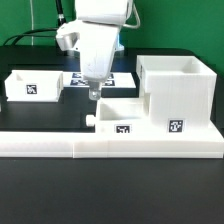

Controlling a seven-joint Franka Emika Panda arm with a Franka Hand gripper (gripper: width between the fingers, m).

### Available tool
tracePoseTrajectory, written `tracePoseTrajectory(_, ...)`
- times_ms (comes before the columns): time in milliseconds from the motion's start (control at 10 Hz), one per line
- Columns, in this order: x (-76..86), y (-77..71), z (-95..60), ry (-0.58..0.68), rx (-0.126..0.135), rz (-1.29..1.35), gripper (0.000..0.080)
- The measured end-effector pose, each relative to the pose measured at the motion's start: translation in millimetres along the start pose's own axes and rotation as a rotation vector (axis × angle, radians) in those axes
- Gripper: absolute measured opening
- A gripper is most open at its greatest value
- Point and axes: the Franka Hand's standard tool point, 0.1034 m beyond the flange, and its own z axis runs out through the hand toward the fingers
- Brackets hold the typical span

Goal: Assemble drawer

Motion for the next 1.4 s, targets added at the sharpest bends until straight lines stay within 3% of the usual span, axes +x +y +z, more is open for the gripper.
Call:
tracePoseTrajectory(200, -11.2, 0.3, 4.6, 0.006, 0.007, -0.058, 0.0648)
tracePoseTrajectory(400, -38.5, 10.2, 18.5, 0.058, 0.035, -0.176, 0.0648)
tracePoseTrajectory(700, -52.6, 22.5, 24.0, 0.177, 0.073, -0.176, 0.0648)
tracePoseTrajectory(900, -39.5, 19.8, 27.6, 0.211, 0.099, -0.136, 0.0648)
tracePoseTrajectory(1000, -25.1, 17.4, 31.6, 0.211, 0.112, -0.122, 0.0648)
tracePoseTrajectory(1200, -1.5, 15.2, 33.4, 0.220, 0.120, -0.122, 0.0648)
tracePoseTrajectory(1400, 6.2, 15.8, 33.8, 0.210, 0.124, -0.066, 0.0648)
